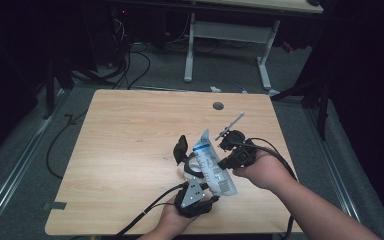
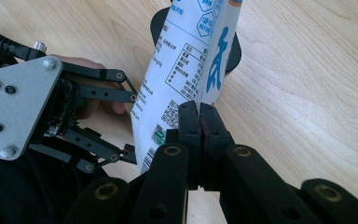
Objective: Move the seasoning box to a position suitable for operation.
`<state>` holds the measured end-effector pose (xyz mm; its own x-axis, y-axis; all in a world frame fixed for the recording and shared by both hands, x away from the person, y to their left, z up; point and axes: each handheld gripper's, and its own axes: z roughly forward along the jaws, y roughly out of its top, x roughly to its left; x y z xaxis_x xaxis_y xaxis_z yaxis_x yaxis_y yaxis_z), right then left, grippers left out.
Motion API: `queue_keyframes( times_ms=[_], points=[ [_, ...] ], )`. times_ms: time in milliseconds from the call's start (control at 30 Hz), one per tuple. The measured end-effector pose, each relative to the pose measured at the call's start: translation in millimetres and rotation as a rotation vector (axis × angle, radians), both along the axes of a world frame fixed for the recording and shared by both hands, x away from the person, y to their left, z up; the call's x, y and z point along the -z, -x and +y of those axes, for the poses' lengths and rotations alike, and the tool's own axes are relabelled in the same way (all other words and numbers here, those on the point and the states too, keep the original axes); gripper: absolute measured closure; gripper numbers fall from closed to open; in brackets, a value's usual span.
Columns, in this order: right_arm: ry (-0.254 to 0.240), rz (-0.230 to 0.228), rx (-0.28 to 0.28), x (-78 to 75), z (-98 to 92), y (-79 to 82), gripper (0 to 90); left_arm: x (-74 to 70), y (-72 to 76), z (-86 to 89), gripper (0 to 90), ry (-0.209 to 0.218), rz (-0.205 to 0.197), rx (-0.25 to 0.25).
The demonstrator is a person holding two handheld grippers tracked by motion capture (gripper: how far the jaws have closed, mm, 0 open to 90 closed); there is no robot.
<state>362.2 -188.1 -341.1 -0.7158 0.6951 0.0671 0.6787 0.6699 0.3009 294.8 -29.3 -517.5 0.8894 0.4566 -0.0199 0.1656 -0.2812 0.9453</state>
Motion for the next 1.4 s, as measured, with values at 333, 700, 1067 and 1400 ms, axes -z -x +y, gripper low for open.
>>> queue_keyframes(
  times_ms=[333, 700, 1067, 1400],
  points=[
    [-0.011, 0.008, 0.001, 1.8, 0.8, -2.2, 90.0, 1.3, -0.3, -1.1, 51.1, 0.000, 0.004, 0.007],
    [0.003, 0.000, -0.004, 0.9, 1.0, -2.6, 90.0, 1.3, -0.8, -0.4, 47.4, 0.000, 0.004, 0.011],
    [0.004, -0.003, -0.007, 1.1, 0.8, -2.8, 90.0, 0.9, 0.7, 4.4, 44.5, 0.001, 0.011, 0.027],
    [0.006, -0.004, -0.001, 0.8, 0.9, -3.2, 90.0, -0.1, 3.2, 24.1, 43.1, -0.007, 0.006, 0.032]
  ],
)
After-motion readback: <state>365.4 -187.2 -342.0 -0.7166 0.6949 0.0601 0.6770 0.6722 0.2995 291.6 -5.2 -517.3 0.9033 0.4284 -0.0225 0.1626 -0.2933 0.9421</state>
